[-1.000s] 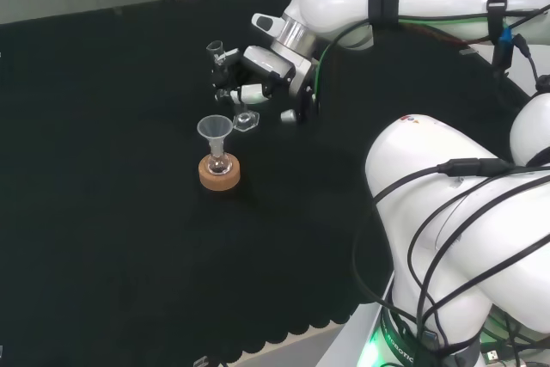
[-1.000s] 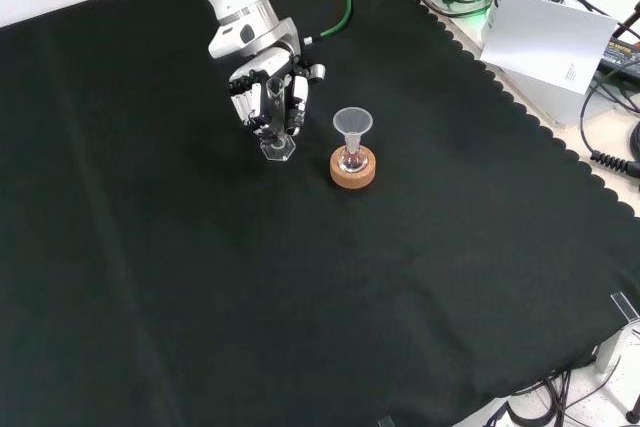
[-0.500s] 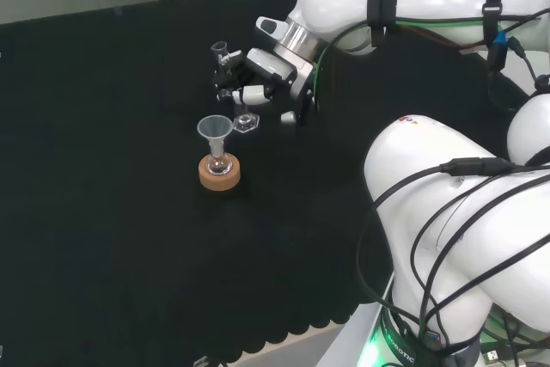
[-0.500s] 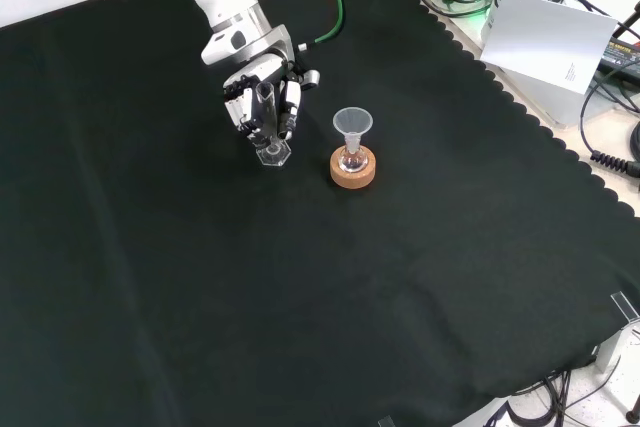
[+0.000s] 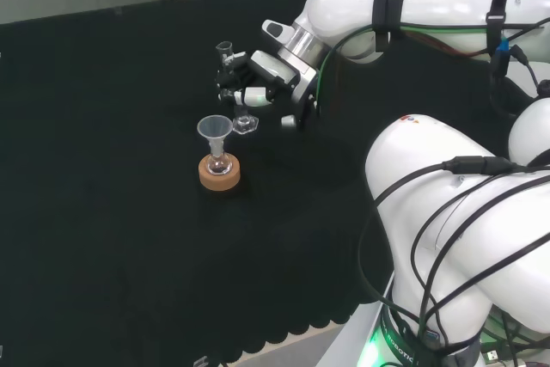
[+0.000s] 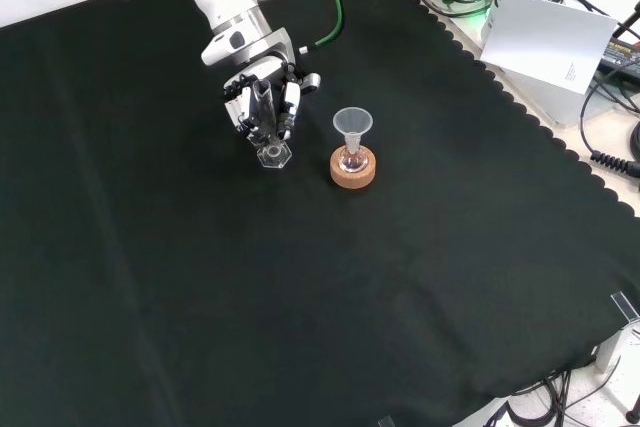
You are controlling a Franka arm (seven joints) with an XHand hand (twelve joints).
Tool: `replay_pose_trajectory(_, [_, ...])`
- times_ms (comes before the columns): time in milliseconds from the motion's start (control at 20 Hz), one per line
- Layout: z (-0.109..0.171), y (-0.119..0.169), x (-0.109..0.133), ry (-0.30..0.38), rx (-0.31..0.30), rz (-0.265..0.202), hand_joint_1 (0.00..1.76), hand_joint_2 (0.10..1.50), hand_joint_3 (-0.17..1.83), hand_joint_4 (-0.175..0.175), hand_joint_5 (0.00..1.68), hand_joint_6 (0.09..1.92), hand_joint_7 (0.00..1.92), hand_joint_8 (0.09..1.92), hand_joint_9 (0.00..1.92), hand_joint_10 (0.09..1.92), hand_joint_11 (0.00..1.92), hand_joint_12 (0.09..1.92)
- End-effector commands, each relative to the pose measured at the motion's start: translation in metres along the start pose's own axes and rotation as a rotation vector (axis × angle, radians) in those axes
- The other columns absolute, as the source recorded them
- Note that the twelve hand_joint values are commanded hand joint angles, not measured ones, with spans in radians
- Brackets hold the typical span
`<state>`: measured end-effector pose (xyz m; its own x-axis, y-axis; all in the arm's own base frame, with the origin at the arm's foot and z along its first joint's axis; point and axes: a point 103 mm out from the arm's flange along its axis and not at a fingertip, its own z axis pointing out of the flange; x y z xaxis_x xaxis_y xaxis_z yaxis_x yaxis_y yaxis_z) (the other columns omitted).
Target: Put the graduated cylinder back on the table.
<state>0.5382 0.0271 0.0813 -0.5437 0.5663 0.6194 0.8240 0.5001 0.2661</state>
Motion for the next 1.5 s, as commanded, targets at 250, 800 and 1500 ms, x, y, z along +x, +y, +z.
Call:
replay_pose_trajectory(250, [0.004, -0.005, -0.002, -0.007, -0.035, -0.002, 1.10, 1.18, 0.01, -0.123, 0.86, 1.20, 1.33, 0.14, 1.51, 0.09, 1.36, 0.64])
replay_pose_trajectory(800, [0.006, -0.008, -0.003, -0.001, -0.024, -0.016, 1.09, 1.20, 0.00, -0.122, 0.83, 1.23, 1.17, 0.32, 1.45, 0.09, 1.30, 0.74])
replay_pose_trajectory(1500, [-0.002, -0.014, -0.008, 0.012, -0.012, -0.005, 1.04, 1.14, 0.00, 0.049, 0.92, 1.10, 0.92, 0.60, 1.38, 0.09, 1.12, 0.91])
